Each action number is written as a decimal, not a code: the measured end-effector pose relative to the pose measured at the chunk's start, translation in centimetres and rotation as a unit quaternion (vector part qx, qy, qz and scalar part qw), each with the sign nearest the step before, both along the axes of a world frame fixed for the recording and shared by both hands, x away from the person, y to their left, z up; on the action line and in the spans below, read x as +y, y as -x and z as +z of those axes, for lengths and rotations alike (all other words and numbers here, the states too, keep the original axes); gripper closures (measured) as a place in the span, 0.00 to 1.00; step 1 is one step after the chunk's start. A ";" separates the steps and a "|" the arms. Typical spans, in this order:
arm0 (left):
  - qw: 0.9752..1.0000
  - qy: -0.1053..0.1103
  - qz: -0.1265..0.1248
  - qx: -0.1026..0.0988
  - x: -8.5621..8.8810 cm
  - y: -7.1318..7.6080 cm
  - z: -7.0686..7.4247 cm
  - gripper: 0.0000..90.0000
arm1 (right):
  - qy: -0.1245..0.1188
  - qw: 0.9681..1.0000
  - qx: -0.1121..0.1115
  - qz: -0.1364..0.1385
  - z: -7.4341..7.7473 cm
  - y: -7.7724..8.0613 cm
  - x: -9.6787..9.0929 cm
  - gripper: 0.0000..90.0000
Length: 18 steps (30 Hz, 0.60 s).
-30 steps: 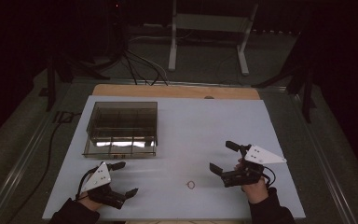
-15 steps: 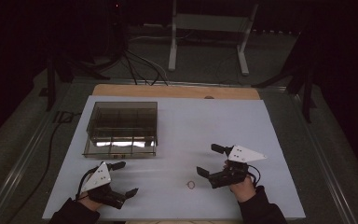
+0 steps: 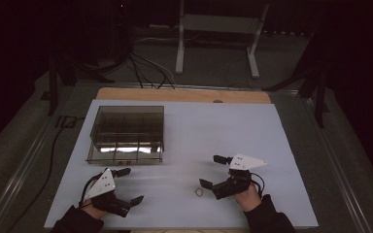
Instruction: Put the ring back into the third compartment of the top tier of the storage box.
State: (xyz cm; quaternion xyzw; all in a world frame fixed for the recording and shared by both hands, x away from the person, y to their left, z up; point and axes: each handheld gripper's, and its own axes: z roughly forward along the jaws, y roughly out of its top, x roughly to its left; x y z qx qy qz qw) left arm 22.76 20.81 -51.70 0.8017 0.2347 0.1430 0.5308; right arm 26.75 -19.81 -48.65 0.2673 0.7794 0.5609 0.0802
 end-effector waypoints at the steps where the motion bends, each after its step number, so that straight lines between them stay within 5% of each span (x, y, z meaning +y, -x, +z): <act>1: 1.000 0.000 -0.001 0.000 0.0 0.0 0.0 0.01 | 0.001 1.000 0.001 0.000 -0.2 0.0 0.1 0.00; 7: 1.000 0.000 -0.002 0.002 0.0 0.0 0.0 0.01 | 0.038 0.999 0.011 0.005 -1.2 0.0 0.9 0.06; 10: 1.000 -0.001 -0.001 0.003 0.0 -0.1 0.0 0.01 | 0.033 0.999 0.014 0.011 -1.4 0.0 1.0 0.06; 15: 1.000 0.002 -0.001 0.002 0.1 -0.1 0.0 0.01 | 0.074 0.997 0.023 0.016 -2.1 0.1 1.6 0.07; 18: 1.000 0.003 -0.001 0.001 0.1 0.0 0.0 0.01 | 0.086 0.996 0.026 0.015 -2.2 0.1 1.8 0.16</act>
